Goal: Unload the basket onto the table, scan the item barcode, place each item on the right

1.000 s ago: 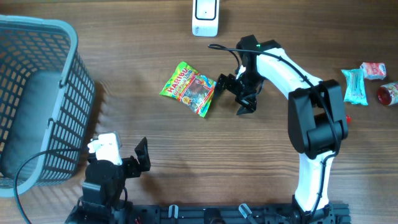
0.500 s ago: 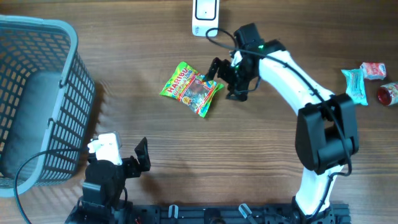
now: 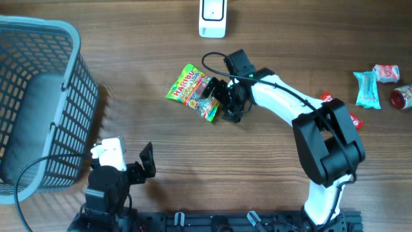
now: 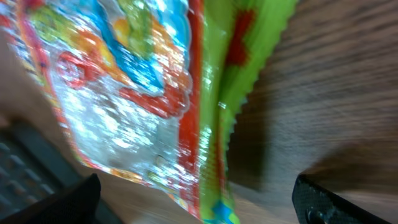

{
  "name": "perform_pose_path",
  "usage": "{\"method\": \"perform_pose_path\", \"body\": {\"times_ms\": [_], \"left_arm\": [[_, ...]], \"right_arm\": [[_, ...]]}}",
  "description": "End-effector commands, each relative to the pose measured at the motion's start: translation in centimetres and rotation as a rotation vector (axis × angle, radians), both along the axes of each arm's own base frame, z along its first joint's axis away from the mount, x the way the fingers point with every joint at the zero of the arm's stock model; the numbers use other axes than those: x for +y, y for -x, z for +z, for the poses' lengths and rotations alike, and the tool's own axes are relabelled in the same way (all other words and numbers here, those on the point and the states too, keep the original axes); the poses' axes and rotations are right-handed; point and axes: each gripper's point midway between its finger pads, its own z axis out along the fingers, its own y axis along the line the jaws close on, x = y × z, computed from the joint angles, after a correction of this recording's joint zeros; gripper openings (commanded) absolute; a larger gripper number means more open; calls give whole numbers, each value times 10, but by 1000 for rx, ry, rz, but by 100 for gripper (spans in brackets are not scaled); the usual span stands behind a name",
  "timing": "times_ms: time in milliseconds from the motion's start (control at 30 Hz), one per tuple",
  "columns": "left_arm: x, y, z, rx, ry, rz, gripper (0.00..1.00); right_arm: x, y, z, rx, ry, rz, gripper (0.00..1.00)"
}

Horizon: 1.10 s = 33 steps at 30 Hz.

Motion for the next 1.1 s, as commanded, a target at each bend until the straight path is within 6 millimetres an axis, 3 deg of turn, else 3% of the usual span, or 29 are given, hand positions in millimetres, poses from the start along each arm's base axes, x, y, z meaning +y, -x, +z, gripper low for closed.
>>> {"method": "perform_pose_path", "body": {"times_ms": [0,200,300,333,367,433,467,500,533,700,833,1067], "left_arm": [[0,0,-1,-2,7,4,100],[0,0,-1,-2,7,4,100],[0,0,-1,-2,7,4,100],[0,0,-1,-2,7,4,100],[0,0,-1,-2,7,4,100],[0,0,-1,-2,7,4,100],[0,0,-1,-2,7,4,100],[0,0,-1,-2,7,4,100],[0,0,-1,-2,7,4,100],[0,0,-1,-2,7,4,100],[0,0,-1,-2,7,4,100],[0,0,-1,-2,7,4,100]], "right_arm": [[-14,21,-38,83,59,-71,100],[3,25,-52,33,15,-26,100],[18,22,-74,45,4,-30,100],[22,22,-83,47,11,-16,94],[25,22,-90,51,18,-5,82],[31,23,-104,55,26,34,44],[33,23,-106,61,18,46,19],[35,23,-104,70,2,49,5],[36,23,-101,80,-21,51,5],[38,13,-61,142,-170,10,5],[28,11,-13,156,-226,-5,4],[6,41,125,158,-363,-31,5]]}}
